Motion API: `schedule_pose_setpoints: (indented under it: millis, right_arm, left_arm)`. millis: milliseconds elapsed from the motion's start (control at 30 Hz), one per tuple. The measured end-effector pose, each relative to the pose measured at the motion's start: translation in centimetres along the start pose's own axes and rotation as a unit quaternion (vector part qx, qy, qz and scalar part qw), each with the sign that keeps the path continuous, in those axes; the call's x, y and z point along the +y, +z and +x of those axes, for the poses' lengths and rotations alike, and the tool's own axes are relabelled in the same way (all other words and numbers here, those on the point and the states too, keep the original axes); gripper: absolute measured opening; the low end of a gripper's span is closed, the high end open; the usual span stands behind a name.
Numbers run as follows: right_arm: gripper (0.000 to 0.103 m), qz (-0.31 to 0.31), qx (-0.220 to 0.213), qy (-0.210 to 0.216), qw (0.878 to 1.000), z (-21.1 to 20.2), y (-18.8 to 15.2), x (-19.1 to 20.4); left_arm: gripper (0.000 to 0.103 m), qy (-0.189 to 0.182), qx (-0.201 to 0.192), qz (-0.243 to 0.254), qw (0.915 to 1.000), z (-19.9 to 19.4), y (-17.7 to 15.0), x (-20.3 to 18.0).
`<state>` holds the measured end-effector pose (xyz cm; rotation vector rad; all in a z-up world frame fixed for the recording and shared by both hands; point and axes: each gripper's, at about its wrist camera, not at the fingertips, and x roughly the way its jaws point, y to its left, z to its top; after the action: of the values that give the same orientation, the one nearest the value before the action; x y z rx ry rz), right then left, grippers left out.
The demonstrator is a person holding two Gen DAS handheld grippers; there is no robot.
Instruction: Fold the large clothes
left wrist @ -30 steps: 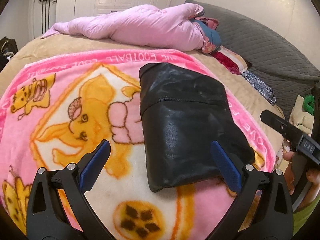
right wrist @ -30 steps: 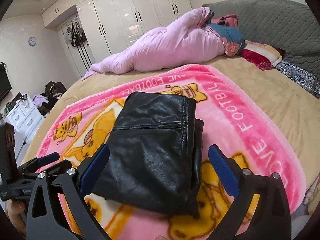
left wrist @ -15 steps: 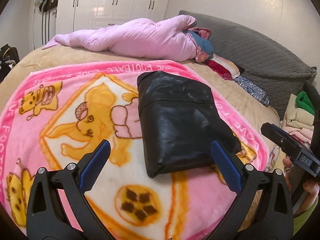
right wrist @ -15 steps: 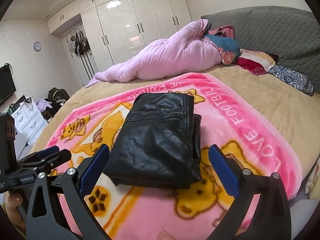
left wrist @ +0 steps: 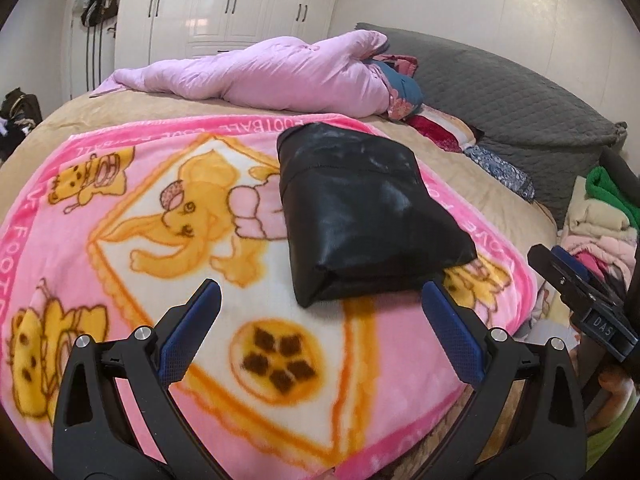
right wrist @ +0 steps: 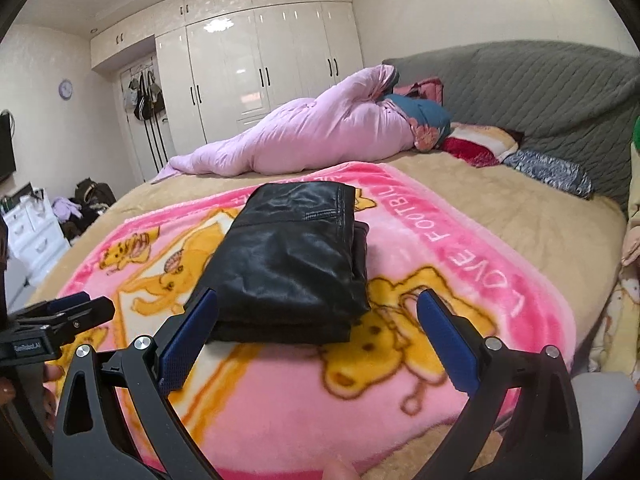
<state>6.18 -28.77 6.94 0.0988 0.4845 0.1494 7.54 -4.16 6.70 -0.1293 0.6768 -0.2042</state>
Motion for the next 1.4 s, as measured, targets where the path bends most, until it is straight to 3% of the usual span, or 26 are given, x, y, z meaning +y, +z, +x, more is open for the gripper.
schedule_pose_setpoints:
  millis: [267, 467, 833, 1400]
  right_arm:
    - [0.099, -0.001, -0.012, -0.012, 1.0, -0.5, -2.5, 0.5]
    - [0.099, 0.008, 0.002, -0.016, 1.0, -0.3, -4.3, 1.0]
    - [0.099, 0.001, 0.055, -0.023, 0.998, 1.9, -7.0, 1.3]
    - [0.099, -0.002, 0.053, -0.03, 0.998, 2.1, -7.2, 1.2]
  left_arm:
    - [0.094, 0.002, 0.004, 0.001, 1.0, 0.0, -3.2, 0.0]
    - [0.094, 0.005, 0.016, -0.003, 0.9999, 0.7, -4.8, 0.4]
    - [0.094, 0.016, 0.023, 0.0, 0.9996, 1.8, -5.3, 0.9]
    - [0.094, 0.031, 0.025, 0.001, 0.9992, 2.1, -5.4, 1.3]
